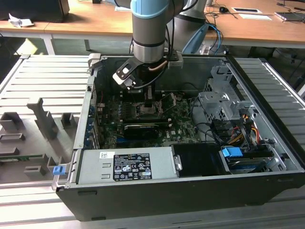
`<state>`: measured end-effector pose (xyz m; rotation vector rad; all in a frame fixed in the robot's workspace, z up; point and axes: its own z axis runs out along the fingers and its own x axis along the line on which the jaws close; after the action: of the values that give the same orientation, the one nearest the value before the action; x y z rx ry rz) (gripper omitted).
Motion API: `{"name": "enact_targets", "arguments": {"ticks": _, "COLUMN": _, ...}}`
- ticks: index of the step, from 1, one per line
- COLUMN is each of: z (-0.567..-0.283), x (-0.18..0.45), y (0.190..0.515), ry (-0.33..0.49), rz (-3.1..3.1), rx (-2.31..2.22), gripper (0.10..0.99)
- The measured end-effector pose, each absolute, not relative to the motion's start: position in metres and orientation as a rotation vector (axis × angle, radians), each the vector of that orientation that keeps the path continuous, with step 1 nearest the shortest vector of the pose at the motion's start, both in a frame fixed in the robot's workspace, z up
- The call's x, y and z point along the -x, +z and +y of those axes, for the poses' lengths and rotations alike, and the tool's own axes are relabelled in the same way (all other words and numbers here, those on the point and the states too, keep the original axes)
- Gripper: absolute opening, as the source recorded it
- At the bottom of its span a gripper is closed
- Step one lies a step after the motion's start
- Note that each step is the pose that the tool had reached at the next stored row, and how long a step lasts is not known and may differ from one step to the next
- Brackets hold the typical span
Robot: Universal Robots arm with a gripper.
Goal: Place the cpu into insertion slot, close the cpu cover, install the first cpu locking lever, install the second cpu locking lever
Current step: 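Place the cpu into insertion slot, then close the cpu cover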
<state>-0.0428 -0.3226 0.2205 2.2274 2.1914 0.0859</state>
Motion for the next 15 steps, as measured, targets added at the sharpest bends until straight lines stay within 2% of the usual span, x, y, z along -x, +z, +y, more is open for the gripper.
{"name": "enact_targets", "arguments": {"ticks": 15, "z": -0.323, "x": 0.033, "y": 0.231, "ry": 0.064, "rz": 2.200, "rx": -2.239, "gripper": 0.106}}
